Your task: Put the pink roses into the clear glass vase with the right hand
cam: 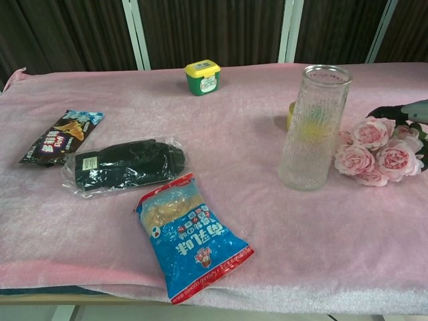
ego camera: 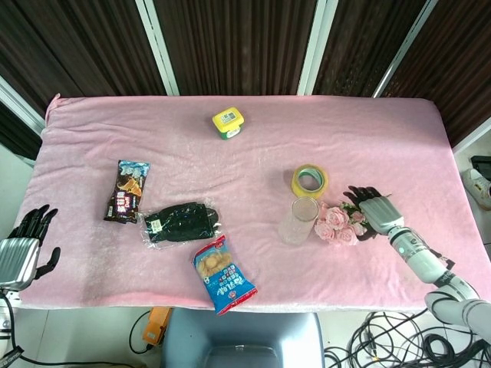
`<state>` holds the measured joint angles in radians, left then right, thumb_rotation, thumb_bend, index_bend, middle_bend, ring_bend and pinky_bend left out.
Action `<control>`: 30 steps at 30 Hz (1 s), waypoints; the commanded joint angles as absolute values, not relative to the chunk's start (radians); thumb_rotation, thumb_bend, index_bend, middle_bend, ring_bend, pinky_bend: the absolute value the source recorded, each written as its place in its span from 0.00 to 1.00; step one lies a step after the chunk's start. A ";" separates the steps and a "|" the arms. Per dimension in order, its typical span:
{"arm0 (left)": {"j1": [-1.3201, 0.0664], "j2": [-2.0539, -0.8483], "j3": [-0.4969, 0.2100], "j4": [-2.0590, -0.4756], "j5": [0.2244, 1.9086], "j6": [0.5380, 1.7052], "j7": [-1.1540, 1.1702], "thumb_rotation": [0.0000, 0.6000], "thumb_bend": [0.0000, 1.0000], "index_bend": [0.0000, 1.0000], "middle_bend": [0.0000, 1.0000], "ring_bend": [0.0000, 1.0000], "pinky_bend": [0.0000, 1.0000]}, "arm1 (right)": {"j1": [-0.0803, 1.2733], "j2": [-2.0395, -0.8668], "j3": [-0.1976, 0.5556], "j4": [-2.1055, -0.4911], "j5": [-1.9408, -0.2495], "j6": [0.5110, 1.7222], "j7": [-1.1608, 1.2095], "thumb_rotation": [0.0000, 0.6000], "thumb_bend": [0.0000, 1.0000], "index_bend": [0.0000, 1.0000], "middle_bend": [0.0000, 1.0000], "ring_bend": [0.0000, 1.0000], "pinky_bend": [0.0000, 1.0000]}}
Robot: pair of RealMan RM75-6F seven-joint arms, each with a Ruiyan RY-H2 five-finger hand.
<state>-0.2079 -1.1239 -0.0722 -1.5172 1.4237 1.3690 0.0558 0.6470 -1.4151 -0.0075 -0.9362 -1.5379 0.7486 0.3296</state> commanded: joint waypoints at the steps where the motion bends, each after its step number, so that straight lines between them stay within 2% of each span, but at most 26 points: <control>1: -0.206 -1.121 -0.071 -1.519 1.427 1.372 0.048 1.00 0.43 0.09 0.04 0.05 0.31 | 0.656 -1.454 -0.010 -0.899 -1.542 0.756 0.342 1.00 0.08 0.26 0.15 0.10 0.24; 7: -0.203 -1.114 -0.073 -1.521 1.430 1.378 0.030 1.00 0.43 0.09 0.04 0.05 0.31 | 0.643 -1.514 -0.013 -0.825 -1.544 0.800 0.353 1.00 0.12 0.63 0.41 0.37 0.40; 9: -0.202 -1.113 -0.074 -1.520 1.431 1.379 0.027 1.00 0.43 0.09 0.04 0.05 0.31 | 0.633 -1.533 -0.011 -0.798 -1.542 0.825 0.347 1.00 0.17 0.76 0.51 0.47 0.47; 11: -0.202 -1.112 -0.074 -1.521 1.431 1.379 0.024 1.00 0.43 0.09 0.04 0.05 0.31 | 0.622 -1.549 -0.008 -0.769 -1.538 0.849 0.340 1.00 0.22 0.83 0.56 0.51 0.51; 13: -0.203 -1.111 -0.075 -1.521 1.431 1.378 0.022 1.00 0.43 0.09 0.04 0.05 0.31 | 0.612 -1.558 -0.004 -0.751 -1.531 0.865 0.337 1.00 0.25 0.85 0.57 0.52 0.52; 18: -0.204 -1.108 -0.076 -1.525 1.430 1.376 0.017 1.00 0.43 0.09 0.04 0.05 0.31 | 0.587 -1.550 0.021 -0.750 -1.510 0.928 0.357 1.00 0.25 0.85 0.57 0.52 0.52; 24: -0.203 -1.106 -0.074 -1.524 1.436 1.378 0.008 1.00 0.43 0.09 0.04 0.05 0.31 | 0.530 -1.483 0.119 -0.873 -1.471 1.167 0.393 1.00 0.25 0.85 0.57 0.52 0.52; 30: -0.204 -1.105 -0.072 -1.524 1.442 1.376 0.004 1.00 0.43 0.09 0.04 0.05 0.31 | 0.481 -1.375 0.234 -1.133 -1.474 1.435 0.425 1.00 0.25 0.85 0.57 0.52 0.52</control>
